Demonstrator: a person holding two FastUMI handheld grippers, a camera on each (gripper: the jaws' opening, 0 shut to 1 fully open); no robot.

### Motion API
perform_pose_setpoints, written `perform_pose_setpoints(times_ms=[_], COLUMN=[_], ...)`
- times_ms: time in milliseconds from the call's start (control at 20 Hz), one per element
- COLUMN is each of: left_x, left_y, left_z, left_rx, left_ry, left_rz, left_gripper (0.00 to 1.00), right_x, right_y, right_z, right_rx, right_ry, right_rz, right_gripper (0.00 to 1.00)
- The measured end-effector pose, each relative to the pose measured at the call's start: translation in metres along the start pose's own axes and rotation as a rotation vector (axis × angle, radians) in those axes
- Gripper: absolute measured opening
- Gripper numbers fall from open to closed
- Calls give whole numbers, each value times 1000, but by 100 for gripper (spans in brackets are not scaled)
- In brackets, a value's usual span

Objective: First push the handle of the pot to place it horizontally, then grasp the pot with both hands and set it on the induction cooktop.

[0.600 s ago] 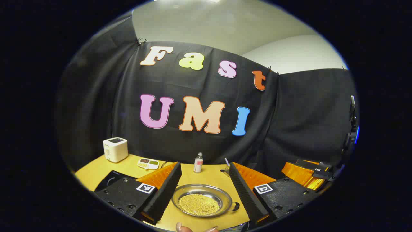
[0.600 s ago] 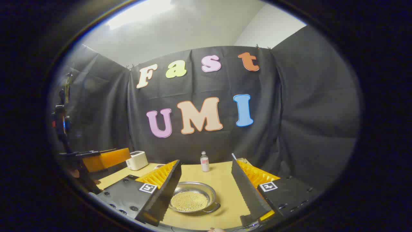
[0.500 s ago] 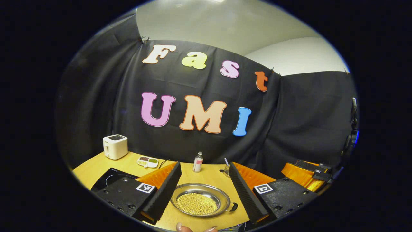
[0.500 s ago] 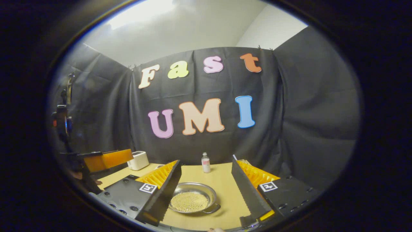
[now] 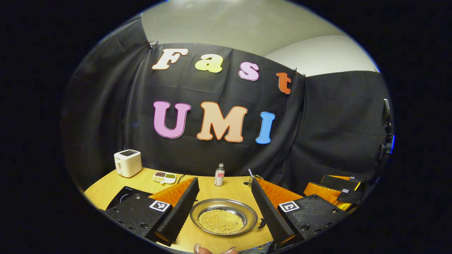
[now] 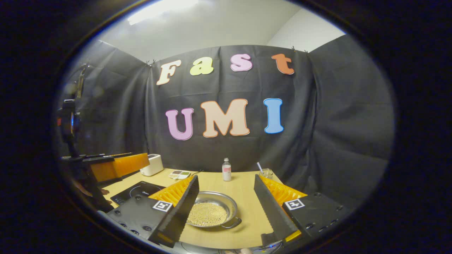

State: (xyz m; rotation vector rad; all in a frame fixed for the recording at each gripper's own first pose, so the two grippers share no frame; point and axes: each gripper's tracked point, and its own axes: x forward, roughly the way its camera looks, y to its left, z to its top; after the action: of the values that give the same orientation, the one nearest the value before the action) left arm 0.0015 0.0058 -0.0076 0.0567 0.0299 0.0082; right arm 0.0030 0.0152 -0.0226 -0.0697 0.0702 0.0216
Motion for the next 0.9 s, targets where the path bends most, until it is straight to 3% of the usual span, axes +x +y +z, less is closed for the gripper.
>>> perform_pose_setpoints(times_ms=[650,900], left_x=[1,1], left_y=[15,13], left_z=[-10,-12], left_rx=[9,11], left_ry=[31,36], left_rz=[-2,3], left_gripper=[93,96], right_x=[7,7], right_y=[11,11], right_z=[-8,-8], right_rx=[7,9], right_ry=[24,22], right_rz=[5,11], right_gripper=[94,94])
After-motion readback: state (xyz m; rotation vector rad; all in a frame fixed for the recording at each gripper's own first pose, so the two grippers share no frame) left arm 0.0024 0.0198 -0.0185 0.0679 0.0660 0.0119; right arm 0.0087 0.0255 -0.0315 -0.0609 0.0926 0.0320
